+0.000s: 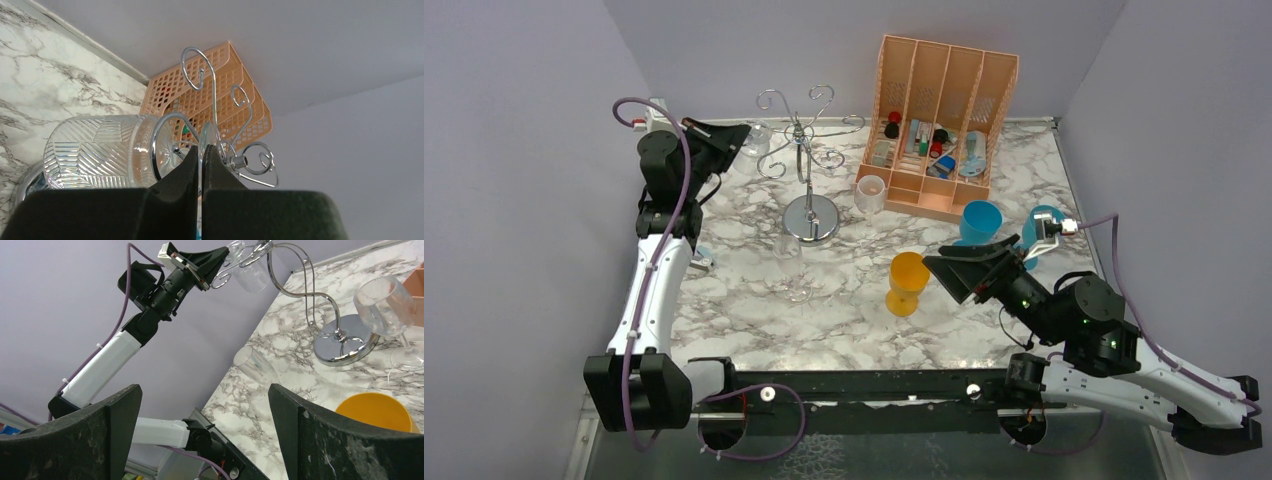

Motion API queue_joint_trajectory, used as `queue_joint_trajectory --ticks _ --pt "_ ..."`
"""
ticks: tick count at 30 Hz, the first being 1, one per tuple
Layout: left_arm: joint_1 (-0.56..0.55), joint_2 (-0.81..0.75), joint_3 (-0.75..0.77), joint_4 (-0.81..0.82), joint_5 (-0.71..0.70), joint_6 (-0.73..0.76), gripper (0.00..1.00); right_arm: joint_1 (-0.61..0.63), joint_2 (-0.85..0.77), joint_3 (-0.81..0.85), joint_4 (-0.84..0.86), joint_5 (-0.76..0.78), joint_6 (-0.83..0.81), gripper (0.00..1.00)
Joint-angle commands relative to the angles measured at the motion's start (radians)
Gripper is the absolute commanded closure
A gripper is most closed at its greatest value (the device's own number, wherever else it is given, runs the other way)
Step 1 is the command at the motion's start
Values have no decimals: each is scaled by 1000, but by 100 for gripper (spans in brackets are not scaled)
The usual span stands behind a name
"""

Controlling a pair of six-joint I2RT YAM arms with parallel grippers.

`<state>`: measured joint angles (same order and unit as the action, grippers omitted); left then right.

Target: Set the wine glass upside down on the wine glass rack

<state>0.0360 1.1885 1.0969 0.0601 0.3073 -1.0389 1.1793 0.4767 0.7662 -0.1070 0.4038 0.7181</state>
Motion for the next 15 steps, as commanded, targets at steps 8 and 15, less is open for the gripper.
queue_joint_trajectory --ticks 8,15 --pt "24 3 37 122 0 -16 100 4 -13 13 -2 -7 12 0" --pt "34 -4 34 107 -19 10 100 5 -15 7 -5 -6 14 0"
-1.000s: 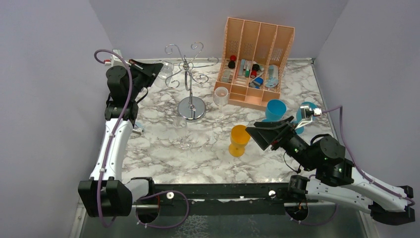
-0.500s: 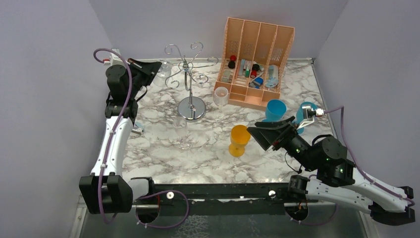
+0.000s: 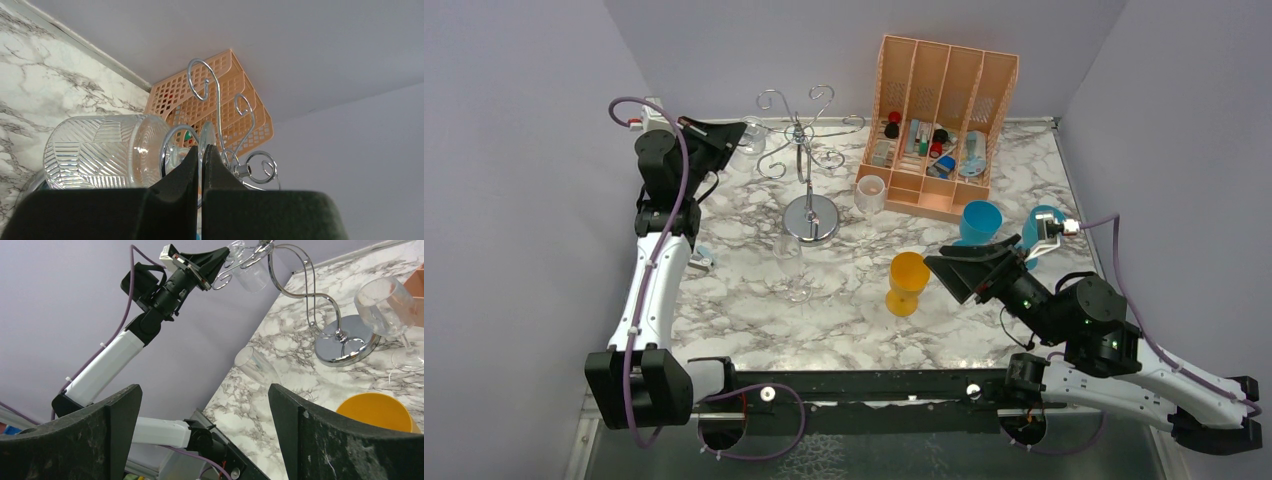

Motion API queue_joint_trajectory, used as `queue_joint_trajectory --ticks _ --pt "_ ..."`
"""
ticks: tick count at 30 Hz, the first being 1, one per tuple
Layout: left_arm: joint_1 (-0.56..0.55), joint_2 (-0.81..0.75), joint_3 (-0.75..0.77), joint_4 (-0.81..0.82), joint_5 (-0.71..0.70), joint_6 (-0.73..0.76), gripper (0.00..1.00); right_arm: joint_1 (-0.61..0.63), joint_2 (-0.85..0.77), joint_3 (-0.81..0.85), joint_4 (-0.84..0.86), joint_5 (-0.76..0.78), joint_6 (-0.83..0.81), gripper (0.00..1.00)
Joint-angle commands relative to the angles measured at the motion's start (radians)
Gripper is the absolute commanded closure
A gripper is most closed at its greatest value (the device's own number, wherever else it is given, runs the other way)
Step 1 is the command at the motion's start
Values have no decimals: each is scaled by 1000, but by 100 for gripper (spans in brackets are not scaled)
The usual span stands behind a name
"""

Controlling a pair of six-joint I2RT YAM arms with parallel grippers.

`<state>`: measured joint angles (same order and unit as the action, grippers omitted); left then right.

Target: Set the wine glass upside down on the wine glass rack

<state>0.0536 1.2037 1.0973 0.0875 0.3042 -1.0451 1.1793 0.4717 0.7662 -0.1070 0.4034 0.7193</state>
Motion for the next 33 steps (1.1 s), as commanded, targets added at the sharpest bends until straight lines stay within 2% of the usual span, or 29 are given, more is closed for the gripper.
queue_joint_trajectory --ticks 1,25,33 --pt "17 -21 31 80 -16 16 100 4 -8 7 -5 -6 13 0" --pt "84 -31 23 101 56 -56 100 3 2 4 3 -7 11 0" --pt "91 -52 -21 125 88 -102 100 4 2 1 4 -8 13 0"
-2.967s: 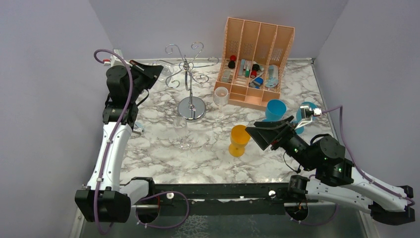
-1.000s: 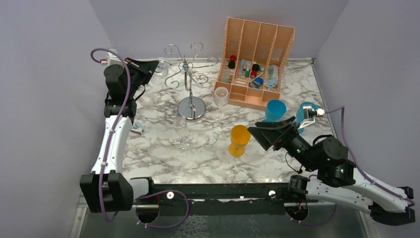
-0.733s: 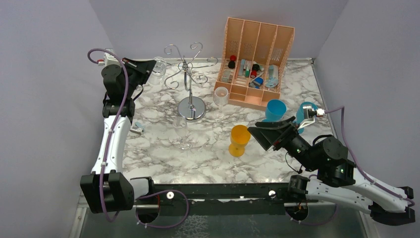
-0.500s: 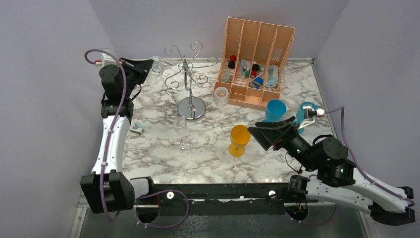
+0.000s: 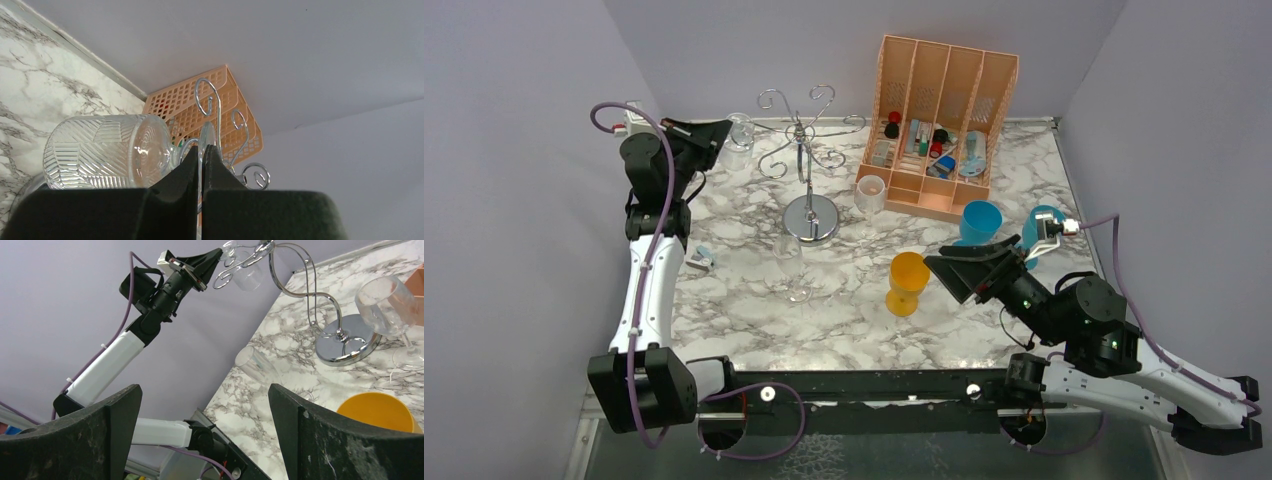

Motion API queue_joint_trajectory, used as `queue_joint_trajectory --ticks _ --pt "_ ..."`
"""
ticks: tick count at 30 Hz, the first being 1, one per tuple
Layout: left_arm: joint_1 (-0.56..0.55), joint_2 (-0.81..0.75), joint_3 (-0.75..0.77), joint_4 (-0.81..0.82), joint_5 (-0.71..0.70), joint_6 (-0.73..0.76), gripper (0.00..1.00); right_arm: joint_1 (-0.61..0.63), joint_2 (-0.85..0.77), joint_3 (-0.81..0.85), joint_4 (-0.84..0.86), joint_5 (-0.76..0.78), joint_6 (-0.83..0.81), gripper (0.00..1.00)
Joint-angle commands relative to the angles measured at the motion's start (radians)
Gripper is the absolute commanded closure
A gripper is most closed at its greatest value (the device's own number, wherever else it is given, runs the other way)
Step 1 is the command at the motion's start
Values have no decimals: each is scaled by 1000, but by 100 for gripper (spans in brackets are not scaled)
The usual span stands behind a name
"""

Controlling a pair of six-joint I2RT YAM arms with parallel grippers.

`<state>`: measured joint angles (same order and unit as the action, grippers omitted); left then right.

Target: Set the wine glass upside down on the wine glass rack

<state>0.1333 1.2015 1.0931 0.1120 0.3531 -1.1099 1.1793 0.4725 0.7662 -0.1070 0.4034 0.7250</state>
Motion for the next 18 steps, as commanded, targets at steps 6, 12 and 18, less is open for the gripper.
queue_joint_trajectory --ticks 6,12,18 --pt "14 -65 -40 102 59 -45 100 3 9 1 4 -14 10 0" --pt "15 -78 -58 101 73 -51 100 4 11 -5 5 -12 14 0" --pt "15 -78 -73 104 105 -66 100 4 17 -4 9 -15 15 0"
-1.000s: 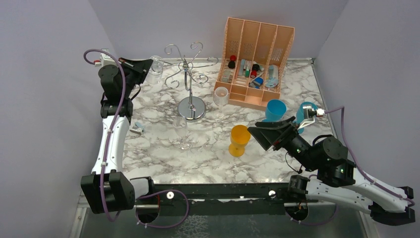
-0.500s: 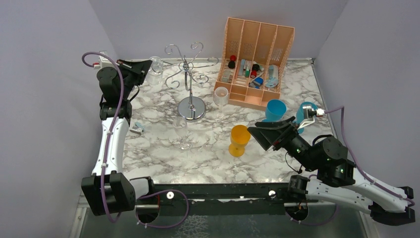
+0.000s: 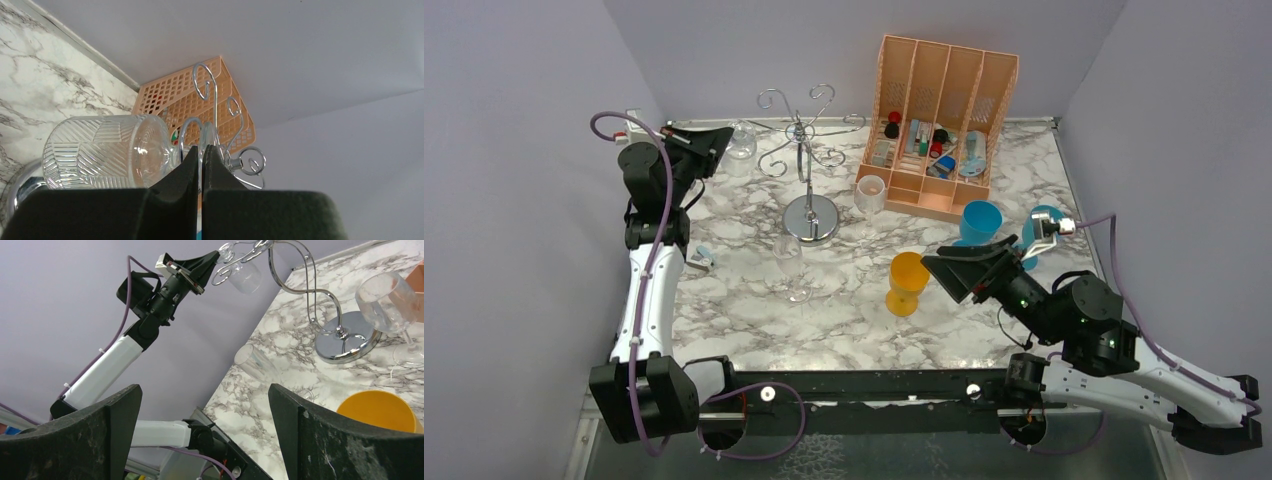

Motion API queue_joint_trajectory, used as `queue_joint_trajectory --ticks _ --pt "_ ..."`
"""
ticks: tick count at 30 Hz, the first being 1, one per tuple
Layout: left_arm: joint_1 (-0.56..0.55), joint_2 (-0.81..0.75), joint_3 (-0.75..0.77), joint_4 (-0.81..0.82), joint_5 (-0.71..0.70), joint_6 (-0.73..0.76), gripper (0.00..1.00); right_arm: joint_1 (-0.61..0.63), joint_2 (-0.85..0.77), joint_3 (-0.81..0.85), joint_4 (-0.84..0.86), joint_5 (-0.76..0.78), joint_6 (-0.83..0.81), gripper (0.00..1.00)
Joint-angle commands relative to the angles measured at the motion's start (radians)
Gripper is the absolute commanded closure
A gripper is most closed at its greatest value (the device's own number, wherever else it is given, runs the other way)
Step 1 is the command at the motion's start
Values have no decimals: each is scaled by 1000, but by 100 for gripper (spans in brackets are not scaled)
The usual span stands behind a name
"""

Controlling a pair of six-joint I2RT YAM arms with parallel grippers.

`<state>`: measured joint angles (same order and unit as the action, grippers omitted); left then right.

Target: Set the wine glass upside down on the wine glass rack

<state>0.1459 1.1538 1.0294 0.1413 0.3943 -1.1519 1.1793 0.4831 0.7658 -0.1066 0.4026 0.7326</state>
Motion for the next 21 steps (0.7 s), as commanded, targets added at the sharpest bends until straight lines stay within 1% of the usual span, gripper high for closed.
queue_joint_trajectory --ticks 1,4,14,21 --pt "2 -31 -14 76 68 -26 100 4 8 -5 8 -14 8 0" --pt "3 -35 -25 75 82 -29 100 4 10 -5 11 -15 11 0" --pt "2 -49 -51 62 126 -35 87 4 18 -13 8 -16 20 0" --pt "3 -65 -68 40 131 -32 79 4 22 -14 2 -19 28 0"
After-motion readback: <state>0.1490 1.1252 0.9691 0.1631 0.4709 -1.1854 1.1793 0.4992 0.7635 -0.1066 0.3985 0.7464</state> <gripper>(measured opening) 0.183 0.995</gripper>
